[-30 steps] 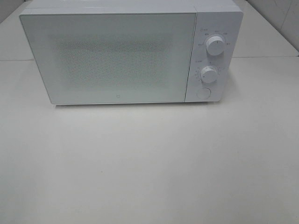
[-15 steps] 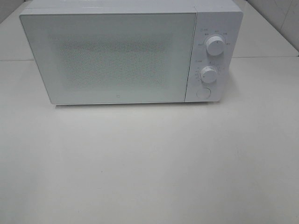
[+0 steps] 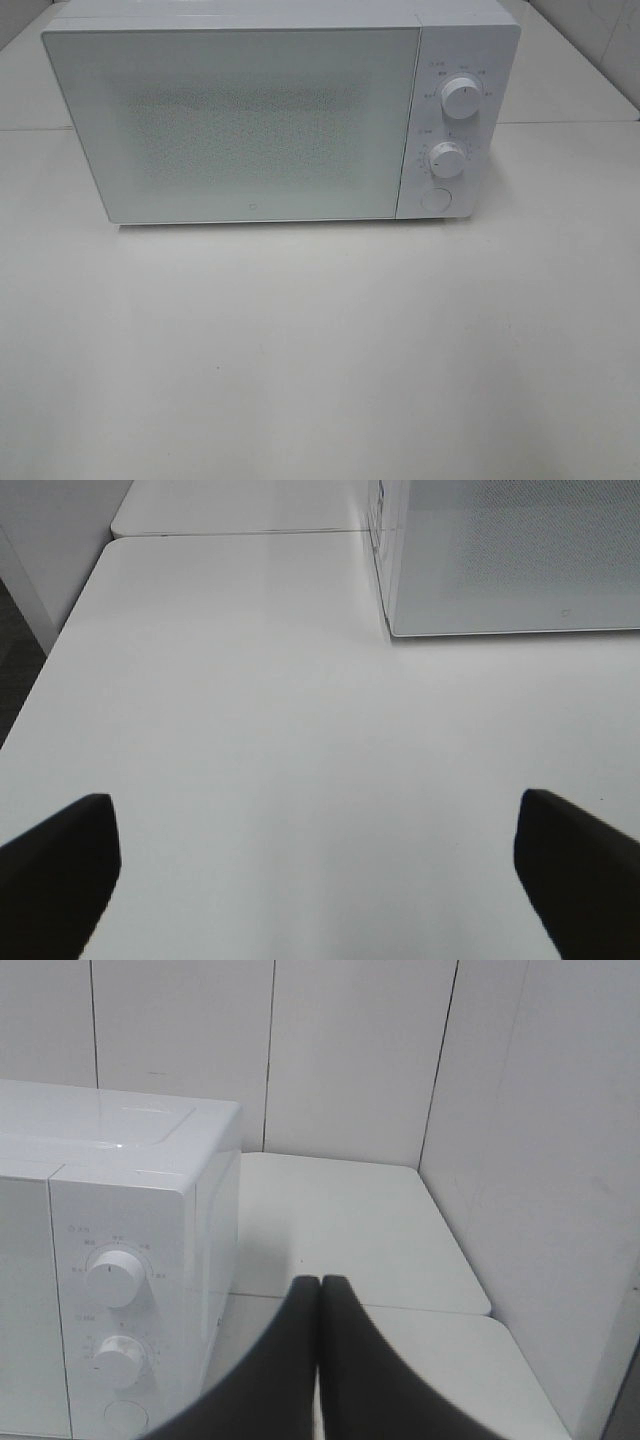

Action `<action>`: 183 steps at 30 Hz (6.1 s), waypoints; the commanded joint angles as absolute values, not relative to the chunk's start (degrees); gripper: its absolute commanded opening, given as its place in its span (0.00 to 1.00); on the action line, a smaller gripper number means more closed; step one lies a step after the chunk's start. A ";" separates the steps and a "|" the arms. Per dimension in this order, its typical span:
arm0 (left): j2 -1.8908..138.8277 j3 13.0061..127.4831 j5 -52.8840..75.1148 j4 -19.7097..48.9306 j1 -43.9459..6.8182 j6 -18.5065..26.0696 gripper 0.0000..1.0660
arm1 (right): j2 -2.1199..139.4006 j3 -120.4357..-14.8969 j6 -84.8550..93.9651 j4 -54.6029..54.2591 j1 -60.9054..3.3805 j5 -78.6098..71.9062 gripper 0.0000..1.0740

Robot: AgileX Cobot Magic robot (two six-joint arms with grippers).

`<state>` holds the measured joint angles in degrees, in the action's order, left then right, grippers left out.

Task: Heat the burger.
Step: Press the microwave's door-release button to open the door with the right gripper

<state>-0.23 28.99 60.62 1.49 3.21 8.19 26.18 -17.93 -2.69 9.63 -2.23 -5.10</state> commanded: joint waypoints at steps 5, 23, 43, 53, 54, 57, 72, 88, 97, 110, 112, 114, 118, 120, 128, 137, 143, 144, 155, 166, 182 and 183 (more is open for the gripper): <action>-1.20 28.93 59.87 1.78 3.27 8.02 0.97 | 38.10 -16.79 -5.84 9.91 -2.23 -20.63 0.00; -1.20 28.93 59.87 1.78 3.27 8.02 0.97 | 64.69 -13.69 -7.79 9.91 -2.23 -41.02 0.00; -1.20 28.93 59.87 1.78 3.27 8.02 0.97 | 86.52 -13.01 -69.50 9.51 -10.77 -54.89 0.00; -1.20 28.93 59.87 1.78 3.27 8.02 0.97 | 99.52 -18.33 -73.63 -8.37 -21.08 -57.41 0.00; -1.20 28.93 59.87 1.78 3.27 8.02 0.97 | 99.52 -18.33 -73.63 -8.37 -21.08 -57.41 0.00; -1.20 28.93 59.87 1.78 3.27 8.02 0.97 | 101.93 -22.17 -75.80 -8.59 -21.08 -56.04 0.00; -1.20 28.93 59.87 1.78 3.27 8.02 0.97 | 110.29 -34.89 -79.87 -11.69 -21.60 -46.12 0.00; -1.20 28.93 59.87 1.78 3.27 8.02 0.97 | 117.74 -42.17 -81.30 -15.99 -26.07 -45.15 0.00; -1.20 28.93 59.87 1.78 3.27 8.02 0.97 | 119.18 -43.49 -76.83 -19.25 -26.07 -47.33 0.00; -1.20 28.93 59.87 1.78 3.27 8.02 0.97 | 119.18 -44.63 -76.15 -18.91 -25.38 -48.93 0.00; -1.20 28.93 59.87 1.78 3.27 8.02 0.97 | 119.18 -44.63 -76.15 -18.85 -25.38 -50.13 0.00; -1.20 28.93 59.87 1.78 3.27 8.02 0.97 | 119.23 -45.09 -76.15 -18.85 -25.38 -50.99 0.00; -1.20 28.93 59.87 1.78 3.27 8.02 0.97 | 119.29 -45.66 -76.15 -18.74 -25.38 -50.99 0.00; -1.20 28.93 59.87 1.78 3.27 8.02 0.97 | 119.29 -45.72 -76.15 -18.91 -25.38 -50.88 0.00; -1.20 28.93 59.87 1.78 3.27 8.02 0.97 | 119.35 -45.72 -76.15 -19.94 -25.38 -51.34 0.00; -1.20 28.93 59.87 1.78 3.27 8.02 0.97 | 120.55 -46.12 -76.03 -20.17 -25.38 -53.06 0.00; -1.20 28.93 59.87 1.78 3.27 8.02 0.97 | 121.35 -47.21 -76.32 -20.34 -25.38 -54.20 0.00; -1.20 28.93 59.87 1.78 3.27 8.02 0.97 | 121.35 -47.21 -76.32 -20.34 -25.38 -54.20 0.00; -1.20 28.93 59.87 1.78 3.27 8.02 0.97 | 121.35 -51.80 -72.54 -21.60 -24.52 -55.35 0.00; -1.20 28.93 59.87 1.78 3.27 8.02 0.97 | 121.35 -52.31 -73.34 -21.77 -24.24 -55.00 0.00; -1.20 28.93 59.87 1.78 3.27 8.02 0.97 | 119.86 -48.13 -75.34 -21.89 -24.87 -49.56 0.00; -1.20 28.93 59.87 1.78 3.27 8.02 0.97 | 119.75 -47.84 -75.34 -21.89 -24.87 -49.73 0.00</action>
<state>-0.23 28.99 60.33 1.49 3.21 8.19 121.24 -47.15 -74.89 -22.63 -25.61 -45.32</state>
